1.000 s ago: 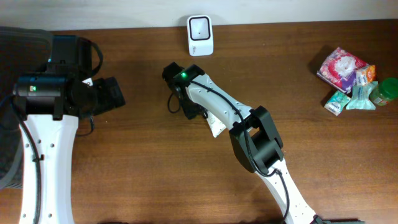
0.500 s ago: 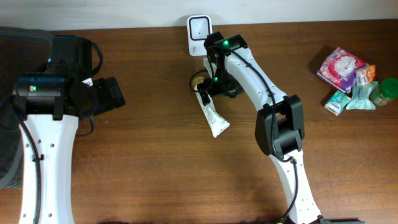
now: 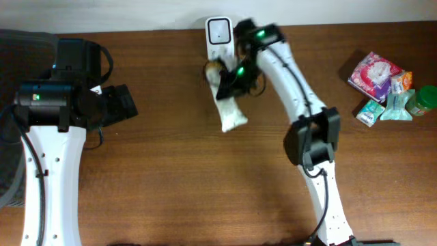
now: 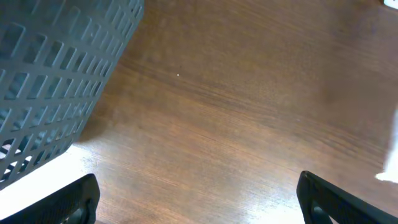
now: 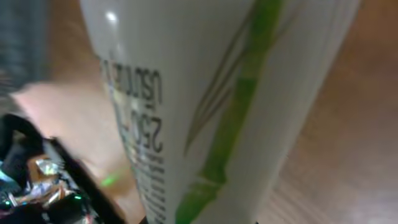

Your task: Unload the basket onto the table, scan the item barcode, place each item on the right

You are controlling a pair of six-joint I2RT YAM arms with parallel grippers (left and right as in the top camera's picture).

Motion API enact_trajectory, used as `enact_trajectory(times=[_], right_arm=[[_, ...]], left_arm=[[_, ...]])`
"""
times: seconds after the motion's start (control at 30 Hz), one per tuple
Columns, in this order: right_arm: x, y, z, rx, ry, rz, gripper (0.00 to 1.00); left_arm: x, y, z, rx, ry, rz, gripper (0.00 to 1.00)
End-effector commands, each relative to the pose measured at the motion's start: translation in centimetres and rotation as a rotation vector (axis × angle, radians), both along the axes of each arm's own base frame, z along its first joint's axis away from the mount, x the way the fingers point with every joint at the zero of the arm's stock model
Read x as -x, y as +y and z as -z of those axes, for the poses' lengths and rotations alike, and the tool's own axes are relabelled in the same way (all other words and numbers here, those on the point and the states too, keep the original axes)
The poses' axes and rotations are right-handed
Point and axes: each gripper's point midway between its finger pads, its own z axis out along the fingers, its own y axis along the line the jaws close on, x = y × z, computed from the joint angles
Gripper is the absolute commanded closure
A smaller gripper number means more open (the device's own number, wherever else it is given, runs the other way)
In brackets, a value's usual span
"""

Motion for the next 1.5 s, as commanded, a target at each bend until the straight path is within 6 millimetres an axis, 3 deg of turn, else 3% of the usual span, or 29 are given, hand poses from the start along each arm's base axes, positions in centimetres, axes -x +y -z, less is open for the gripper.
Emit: enact_trajectory(times=[0.0, 0.1, 0.4, 0.43, 0.47, 0.5, 0.57, 0.63, 0.7, 0.77, 0.8, 0.87, 0.9, 0.93, 0.97, 1.07, 1.1, 1.13, 1.2, 1.23, 1.27, 1.43, 1.47], right_arm=[[-1.6, -0.5, -10.3, -0.375, -0.253, -0.11, 0.96], [-2.2, -1.8, -12.2, -0.484, -0.392, -0.194, 0.96], [-2.9, -1.9, -11.9, -0.455, -0.417, -0.187, 0.96], [-3.8, -2.6, -10.6, -0.355, -0.358, -0.093, 0.96], [-6.7, -6.3, -6.7, -0.007, -0.223, 0.253, 0.96], [-7.4, -9.0, -4.9, 0.188, -0.191, 0.425, 0.96], [-6.6, -13.4, -3.1, 0.562, -0.216, 0.589, 0.96], [-5.0, -15.6, -2.7, 0.927, -0.311, 0.67, 0.96], [-3.8, -14.4, -0.5, 1.076, -0.343, 0.611, 0.96], [-2.5, -12.5, 4.5, 1.145, -0.331, 0.514, 0.96], [-1.5, -11.6, 6.9, 1.165, -0.319, 0.467, 0.86], [0.0, -9.4, 8.5, 1.143, -0.296, 0.406, 0.58], [0.6, -7.6, 8.5, 1.095, -0.287, 0.382, 0.34], [0.9, -6.0, 8.2, 1.036, -0.274, 0.363, 0.24], [1.1, -2.8, 6.6, 0.884, -0.242, 0.324, 0.21], [0.8, 1.8, 0.9, 0.596, -0.264, 0.193, 0.19], [0.4, 1.2, -1.9, 0.55, -0.284, 0.205, 0.19], [-0.1, -0.3, -3.1, 0.552, -0.287, 0.238, 0.19], [-1.1, -4.5, -3.3, 0.585, -0.234, 0.306, 0.16], [-1.4, -6.9, -2.4, 0.605, -0.187, 0.322, 0.18], [-1.2, -7.2, -1.3, 0.558, -0.145, 0.239, 0.25], [-0.7, -5.5, 7.8, 0.534, -0.05, 0.149, 0.27], [-0.1, -5.0, 9.6, 0.526, -0.03, 0.135, 0.32]], left_arm=[[0.1, 0.2, -0.5, 0.002, -0.02, -0.016, 0.01], [0.1, 0.2, -0.5, 0.002, -0.021, -0.016, 0.01], [0.1, 0.2, -0.5, 0.002, -0.021, -0.016, 0.01], [0.1, 0.2, -0.5, 0.002, -0.02, -0.016, 0.01], [0.1, 0.2, -0.5, 0.002, -0.02, -0.016, 0.01], [0.1, 0.2, -0.5, 0.002, -0.021, -0.016, 0.01], [0.1, 0.2, -0.5, 0.002, -0.021, -0.016, 0.01], [0.1, 0.2, -0.5, 0.002, -0.021, -0.016, 0.01], [0.1, 0.2, -0.5, 0.002, -0.021, -0.016, 0.01], [0.1, 0.2, -0.5, 0.002, -0.021, -0.016, 0.01], [0.1, 0.2, -0.5, 0.002, -0.021, -0.016, 0.01], [0.1, 0.2, -0.5, 0.002, -0.021, -0.016, 0.01], [0.1, 0.2, -0.5, 0.002, -0.021, -0.016, 0.01], [0.1, 0.2, -0.5, 0.002, -0.021, -0.016, 0.01], [0.1, 0.2, -0.5, 0.002, -0.021, -0.016, 0.01], [0.1, 0.2, -0.5, 0.002, -0.02, -0.016, 0.01], [0.1, 0.2, -0.5, 0.002, -0.021, -0.016, 0.01], [0.1, 0.2, -0.5, 0.002, -0.021, -0.016, 0.01], [0.1, 0.2, -0.5, 0.002, -0.021, -0.016, 0.01], [0.1, 0.2, -0.5, 0.002, -0.021, -0.016, 0.01], [0.1, 0.2, -0.5, 0.002, -0.021, -0.016, 0.01], [0.1, 0.2, -0.5, 0.002, -0.02, -0.016, 0.01], [0.1, 0.2, -0.5, 0.002, -0.021, -0.016, 0.01]])
